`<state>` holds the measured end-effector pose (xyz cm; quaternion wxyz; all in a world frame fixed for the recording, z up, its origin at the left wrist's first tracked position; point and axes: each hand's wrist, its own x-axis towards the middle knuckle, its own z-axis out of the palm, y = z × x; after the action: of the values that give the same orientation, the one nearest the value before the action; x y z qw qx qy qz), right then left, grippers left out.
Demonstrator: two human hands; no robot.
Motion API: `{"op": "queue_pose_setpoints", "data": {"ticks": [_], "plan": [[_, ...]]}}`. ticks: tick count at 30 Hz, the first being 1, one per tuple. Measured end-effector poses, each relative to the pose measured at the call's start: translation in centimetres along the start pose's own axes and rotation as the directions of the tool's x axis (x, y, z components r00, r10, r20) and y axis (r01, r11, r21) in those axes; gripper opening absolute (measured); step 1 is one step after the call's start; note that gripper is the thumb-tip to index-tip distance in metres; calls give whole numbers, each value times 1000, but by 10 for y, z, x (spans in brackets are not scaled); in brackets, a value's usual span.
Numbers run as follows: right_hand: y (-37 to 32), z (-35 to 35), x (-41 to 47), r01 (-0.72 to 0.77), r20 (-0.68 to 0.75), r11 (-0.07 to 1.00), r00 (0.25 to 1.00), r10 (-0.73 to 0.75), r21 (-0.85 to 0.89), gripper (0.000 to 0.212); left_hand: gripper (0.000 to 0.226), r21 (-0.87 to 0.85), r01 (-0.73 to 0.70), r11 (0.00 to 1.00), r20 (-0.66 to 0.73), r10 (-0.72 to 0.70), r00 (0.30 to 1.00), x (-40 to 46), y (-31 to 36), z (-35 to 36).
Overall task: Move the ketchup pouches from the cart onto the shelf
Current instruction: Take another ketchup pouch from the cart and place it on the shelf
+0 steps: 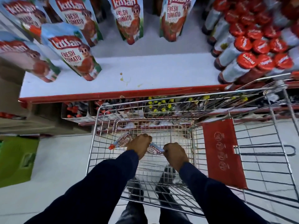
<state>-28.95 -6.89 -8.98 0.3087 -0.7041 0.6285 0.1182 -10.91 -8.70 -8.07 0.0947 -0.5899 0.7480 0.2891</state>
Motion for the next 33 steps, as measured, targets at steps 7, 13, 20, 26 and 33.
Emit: {"op": "queue_pose_setpoints", "data": {"ticks": [7,13,20,26,33], "plan": [[-3,-54,-25,163,-103,981,983,-152,105,19,32,-63,-47,997,-104,40,994,-31,2,-30],[-27,-138,-50,340,-274,925,918,-287,172,31,35,-145,-148,978,-352,88,932,-79,12,-102],[-68,-233,-68,442,-432,888,830,-353,125,9,26,-163,-230,960,-575,97,813,-112,20,-200],[-105,-298,-60,544,-570,833,716,-403,95,8,19,-86,-269,959,-679,141,720,-117,14,-275],[-141,-342,-30,586,-628,804,663,-406,98,8,17,-55,-180,982,-704,90,705,-95,-5,-338]]}}
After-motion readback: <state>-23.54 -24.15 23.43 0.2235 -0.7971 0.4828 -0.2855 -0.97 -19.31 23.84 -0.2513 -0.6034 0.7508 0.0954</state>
